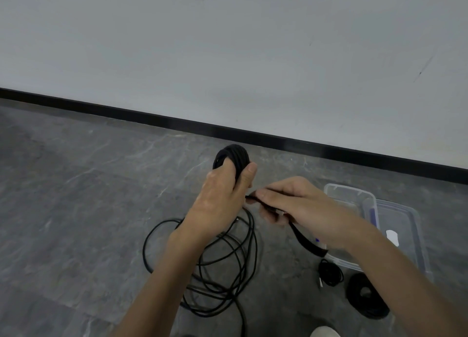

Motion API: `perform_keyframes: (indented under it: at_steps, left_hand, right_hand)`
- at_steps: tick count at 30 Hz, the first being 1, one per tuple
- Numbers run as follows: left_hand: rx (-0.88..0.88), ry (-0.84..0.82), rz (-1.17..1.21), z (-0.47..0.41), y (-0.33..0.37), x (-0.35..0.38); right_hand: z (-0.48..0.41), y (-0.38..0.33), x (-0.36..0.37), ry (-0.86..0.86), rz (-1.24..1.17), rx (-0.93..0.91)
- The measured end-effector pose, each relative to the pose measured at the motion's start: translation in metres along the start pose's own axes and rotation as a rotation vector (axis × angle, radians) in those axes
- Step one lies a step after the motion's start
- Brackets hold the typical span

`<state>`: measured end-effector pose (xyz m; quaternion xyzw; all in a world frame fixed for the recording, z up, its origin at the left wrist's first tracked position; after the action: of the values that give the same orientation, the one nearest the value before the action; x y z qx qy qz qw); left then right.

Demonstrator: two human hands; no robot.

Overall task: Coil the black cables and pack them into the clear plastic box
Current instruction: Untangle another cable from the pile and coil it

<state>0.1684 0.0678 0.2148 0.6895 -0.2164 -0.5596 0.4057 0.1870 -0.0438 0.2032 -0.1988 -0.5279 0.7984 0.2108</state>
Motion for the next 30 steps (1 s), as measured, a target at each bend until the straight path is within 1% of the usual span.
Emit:
perform_keyframes:
  at_steps: [4, 6, 9, 12, 14, 17, 20, 22, 24, 28, 30]
  left_hand:
    - [0.002, -0.111, 0.059, 0.002, -0.002, 0.011]
    - [-0.016, -0.162, 0.097, 0.005, -0.003, 0.016]
    - [-0.023, -0.277, 0.113, 0.008, -0.004, 0.027]
    - [0.053, -0.37, 0.143, 0.013, 0.001, 0.035]
    - [0.064, -0.417, 0.199, 0.014, 0.003, 0.037]
    - [0.088, -0.52, 0.22, 0.017, 0.009, 0.042]
    - [0.129, -0.618, 0.251, 0.024, 0.019, 0.047]
    - [0.126, -0.651, 0.282, 0.027, 0.023, 0.047]
    - [0.13, -0.673, 0.295, 0.03, 0.029, 0.049]
    - [0.159, -0.63, 0.348, 0.03, 0.036, 0.047]
    - [0.145, -0.622, 0.37, 0.029, 0.034, 0.047]
  right_hand:
    - [0.0, -0.005, -0.008, 0.037, -0.132, -0.03]
    - [0.002, -0.01, -0.009, 0.024, -0.151, -0.071]
    - [0.003, -0.016, -0.011, 0.026, -0.112, -0.115]
    - [0.006, -0.018, -0.014, 0.017, -0.084, -0.133]
    - [0.005, -0.017, -0.016, 0.002, -0.098, -0.154]
    - [0.001, -0.012, -0.023, 0.026, -0.127, -0.141]
    - [0.002, -0.011, -0.026, 0.013, -0.06, -0.141]
    - [0.004, -0.012, -0.03, 0.037, -0.012, -0.159]
    - [0.004, -0.012, -0.037, 0.099, 0.018, -0.169]
    - [0.005, -0.014, -0.045, 0.158, 0.022, -0.19]
    - [0.006, -0.015, -0.051, 0.18, 0.026, -0.201]
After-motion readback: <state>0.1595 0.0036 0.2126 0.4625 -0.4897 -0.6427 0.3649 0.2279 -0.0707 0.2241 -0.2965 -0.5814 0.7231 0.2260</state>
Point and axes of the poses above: each hand's wrist, its own z-axis away from the middle knuckle, its own x-axis out of the palm, y = z × x, the point moved 9 cm from there along -z, towards the middle knuckle, and after that the axes turned 2 degrees about y, right-handed, at the moved point
